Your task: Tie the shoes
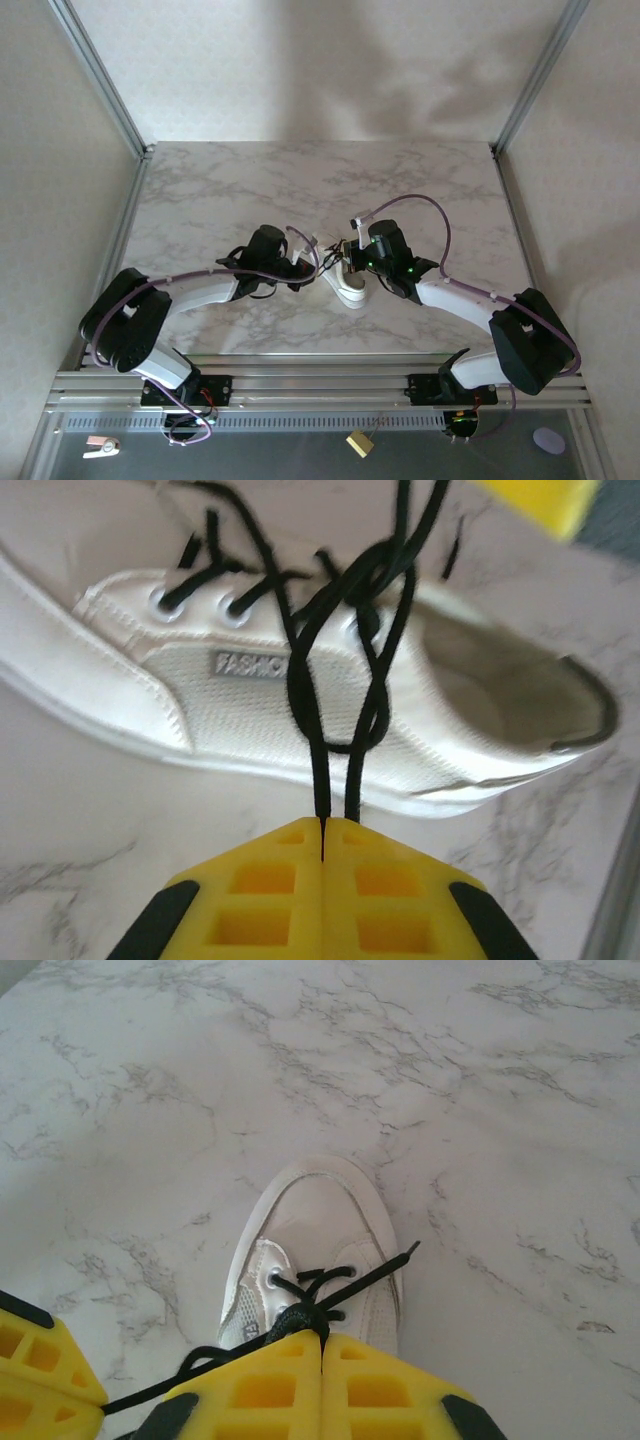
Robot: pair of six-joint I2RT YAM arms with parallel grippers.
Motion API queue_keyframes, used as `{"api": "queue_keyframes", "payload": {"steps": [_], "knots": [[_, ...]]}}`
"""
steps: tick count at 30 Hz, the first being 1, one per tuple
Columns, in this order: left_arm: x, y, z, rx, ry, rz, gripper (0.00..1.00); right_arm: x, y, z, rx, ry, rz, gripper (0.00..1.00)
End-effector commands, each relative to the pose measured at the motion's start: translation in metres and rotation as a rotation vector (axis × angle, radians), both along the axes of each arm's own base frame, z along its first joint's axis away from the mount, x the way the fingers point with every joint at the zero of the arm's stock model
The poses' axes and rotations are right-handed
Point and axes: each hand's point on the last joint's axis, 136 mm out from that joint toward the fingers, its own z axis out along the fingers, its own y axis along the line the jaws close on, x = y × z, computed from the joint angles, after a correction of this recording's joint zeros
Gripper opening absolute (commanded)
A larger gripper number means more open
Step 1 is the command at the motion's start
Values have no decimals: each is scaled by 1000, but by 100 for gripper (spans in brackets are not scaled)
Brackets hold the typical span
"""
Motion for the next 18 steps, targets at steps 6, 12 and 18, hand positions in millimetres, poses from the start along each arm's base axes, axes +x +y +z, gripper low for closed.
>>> {"api": "queue_keyframes", "payload": {"steps": [6,12,18], "knots": [[16,12,-16,240,-67,4,0,6,-4,15,1,-37,-8,0],[33,28,-20,375,-110,91,0,1,-5,15,7,-43,9,0],[40,33,-17,435,-143,116,0,-4,-6,18,17,-55,27,0]]}}
